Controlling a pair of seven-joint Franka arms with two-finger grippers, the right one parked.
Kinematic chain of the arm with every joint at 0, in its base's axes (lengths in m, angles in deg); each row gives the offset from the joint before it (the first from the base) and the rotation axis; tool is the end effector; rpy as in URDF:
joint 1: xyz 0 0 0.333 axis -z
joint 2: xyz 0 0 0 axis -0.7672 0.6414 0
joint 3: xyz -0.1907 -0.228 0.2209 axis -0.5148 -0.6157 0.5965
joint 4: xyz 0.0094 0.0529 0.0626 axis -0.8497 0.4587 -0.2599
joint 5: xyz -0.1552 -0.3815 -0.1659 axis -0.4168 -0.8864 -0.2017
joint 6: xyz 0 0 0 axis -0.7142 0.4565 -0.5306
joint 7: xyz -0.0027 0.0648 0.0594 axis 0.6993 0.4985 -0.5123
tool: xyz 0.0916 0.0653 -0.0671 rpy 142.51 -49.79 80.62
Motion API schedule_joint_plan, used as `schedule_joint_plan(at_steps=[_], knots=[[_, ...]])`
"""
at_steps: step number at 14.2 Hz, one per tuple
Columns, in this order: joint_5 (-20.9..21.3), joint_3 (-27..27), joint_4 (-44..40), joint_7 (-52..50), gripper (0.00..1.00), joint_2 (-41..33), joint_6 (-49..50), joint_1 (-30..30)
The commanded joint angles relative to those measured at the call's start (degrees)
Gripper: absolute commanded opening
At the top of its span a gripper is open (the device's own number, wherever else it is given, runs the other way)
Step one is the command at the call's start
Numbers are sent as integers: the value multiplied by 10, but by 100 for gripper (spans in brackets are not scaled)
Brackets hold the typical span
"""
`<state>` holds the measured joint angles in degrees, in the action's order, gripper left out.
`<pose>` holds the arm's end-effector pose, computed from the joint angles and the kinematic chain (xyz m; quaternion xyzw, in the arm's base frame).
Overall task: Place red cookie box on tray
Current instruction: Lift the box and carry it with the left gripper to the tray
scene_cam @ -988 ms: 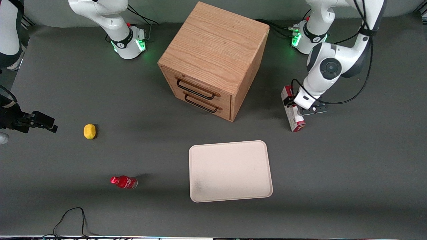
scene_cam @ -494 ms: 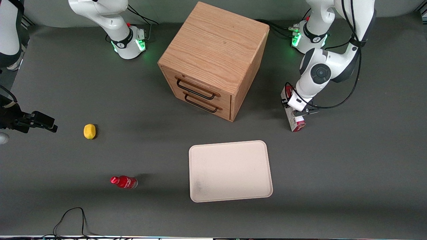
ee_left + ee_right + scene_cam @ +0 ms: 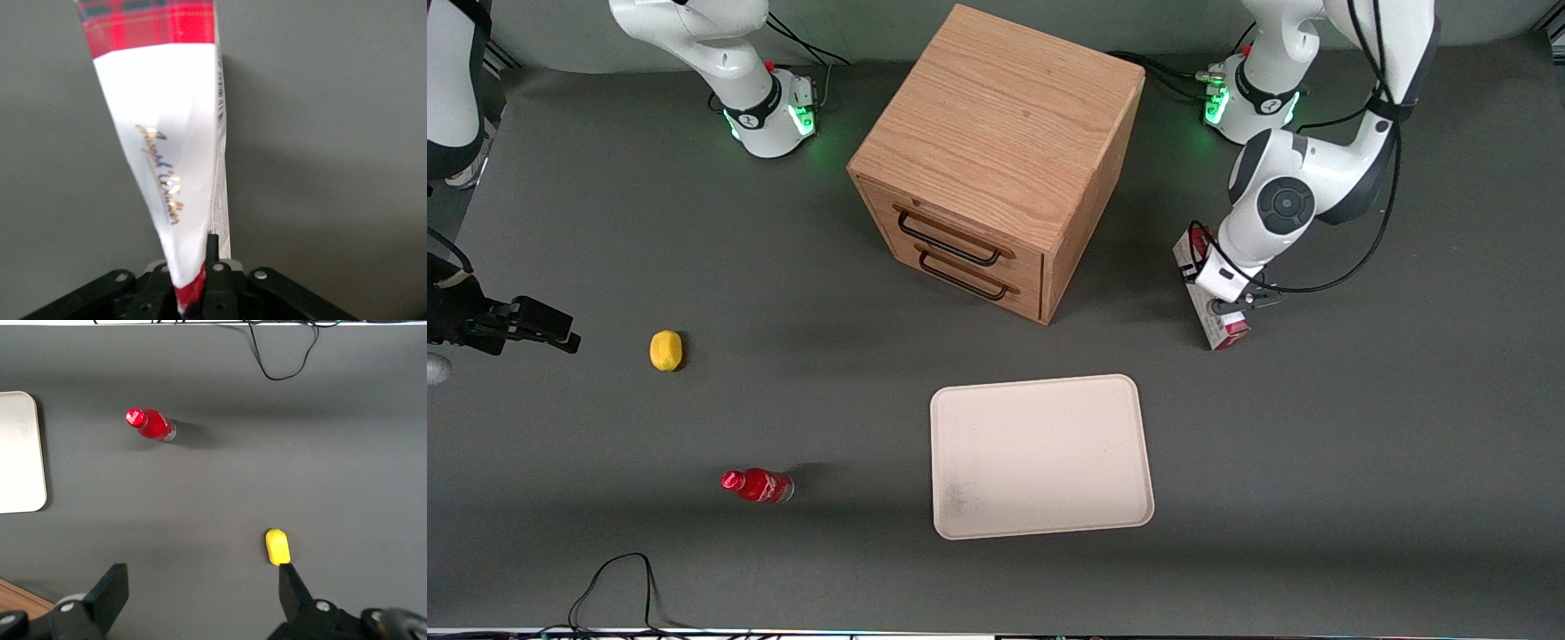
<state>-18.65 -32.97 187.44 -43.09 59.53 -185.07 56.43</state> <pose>0.4811 -0.1813 0.2496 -0.9906 -0.1098 0.0800 0.0170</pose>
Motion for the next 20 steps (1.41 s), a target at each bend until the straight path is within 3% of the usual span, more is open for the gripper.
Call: schedule_joint_plan(at_steps=[1,5,9,12,15,17,20], knots=[[5,3,-142,3,0,-29,170,7],[-3,2,-420,3,0,35,364,7],[3,0,-644,33,0,141,432,18],[8,2,-738,56,0,226,418,42],[55,4,-816,56,0,329,400,75],[84,10,-819,53,0,377,359,104],[91,32,-817,53,0,433,312,126]])
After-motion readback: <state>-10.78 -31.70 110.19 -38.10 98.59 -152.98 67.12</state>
